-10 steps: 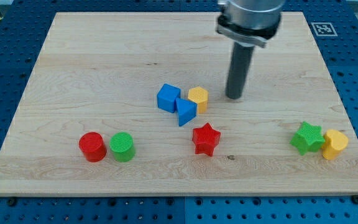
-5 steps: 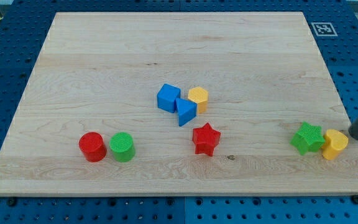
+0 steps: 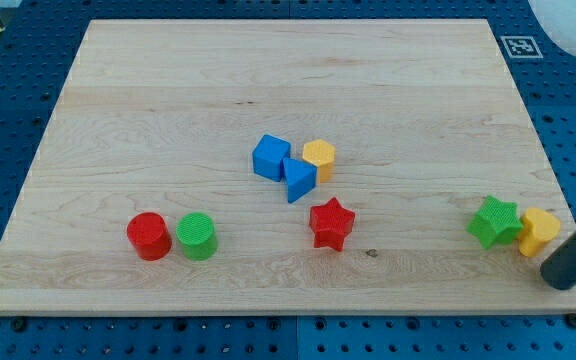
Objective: Slide the yellow heart closer to the yellow hexagon
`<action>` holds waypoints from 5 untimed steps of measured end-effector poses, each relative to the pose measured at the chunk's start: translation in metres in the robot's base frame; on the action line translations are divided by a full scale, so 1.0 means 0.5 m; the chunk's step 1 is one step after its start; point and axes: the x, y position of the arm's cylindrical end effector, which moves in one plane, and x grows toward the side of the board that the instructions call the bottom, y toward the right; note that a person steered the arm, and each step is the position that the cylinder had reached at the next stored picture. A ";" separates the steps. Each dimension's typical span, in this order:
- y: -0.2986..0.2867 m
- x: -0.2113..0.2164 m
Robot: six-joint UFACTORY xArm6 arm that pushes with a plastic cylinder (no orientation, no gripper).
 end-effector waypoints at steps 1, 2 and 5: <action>0.000 -0.020; 0.000 -0.042; 0.000 -0.136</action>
